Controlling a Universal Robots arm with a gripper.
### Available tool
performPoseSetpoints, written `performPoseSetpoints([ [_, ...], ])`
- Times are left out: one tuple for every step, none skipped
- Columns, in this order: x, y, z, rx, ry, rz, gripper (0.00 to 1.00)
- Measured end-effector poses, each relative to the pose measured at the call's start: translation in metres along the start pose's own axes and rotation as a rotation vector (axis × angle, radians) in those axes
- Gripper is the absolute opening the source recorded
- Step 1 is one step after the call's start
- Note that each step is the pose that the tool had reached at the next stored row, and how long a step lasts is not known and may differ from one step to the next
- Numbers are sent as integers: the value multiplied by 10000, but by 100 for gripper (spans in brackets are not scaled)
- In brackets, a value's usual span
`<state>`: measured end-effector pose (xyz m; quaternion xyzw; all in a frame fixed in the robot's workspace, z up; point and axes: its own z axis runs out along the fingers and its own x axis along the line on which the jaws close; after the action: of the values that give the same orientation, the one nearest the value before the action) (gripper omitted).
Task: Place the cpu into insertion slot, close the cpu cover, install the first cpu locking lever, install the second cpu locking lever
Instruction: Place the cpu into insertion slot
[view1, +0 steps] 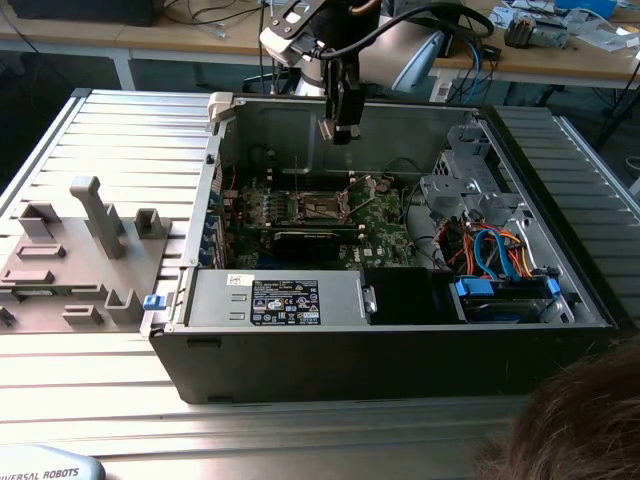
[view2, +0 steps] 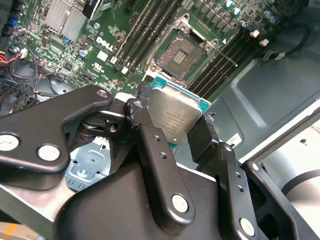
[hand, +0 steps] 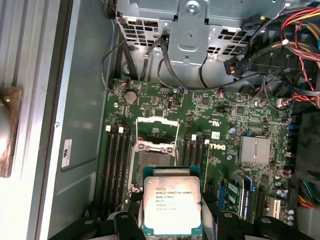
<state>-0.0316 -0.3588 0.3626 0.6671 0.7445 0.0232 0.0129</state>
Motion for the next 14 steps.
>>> performPoseSetpoints([
  [0, 0, 0, 1, 0, 5, 54],
  [0, 0, 0, 0, 0, 14, 54],
  [0, 0, 0, 0, -1, 21, 54],
  [0, 0, 0, 0, -1, 28, 54],
  [0, 0, 0, 0, -2, 39, 54],
  [0, 0, 0, 0, -2, 46, 54],
  [0, 0, 0, -1, -2, 51, 54],
  [0, 0, 0, 0, -3, 59, 54],
  [0, 0, 0, -1, -4, 64, 54],
  [0, 0, 0, -1, -3, 69, 54],
  [0, 0, 0, -1, -3, 79, 54],
  [0, 0, 0, -1, -4, 83, 54],
  [0, 0, 0, 0, -5, 89, 54],
  [0, 0, 0, -1, -5, 98, 54],
])
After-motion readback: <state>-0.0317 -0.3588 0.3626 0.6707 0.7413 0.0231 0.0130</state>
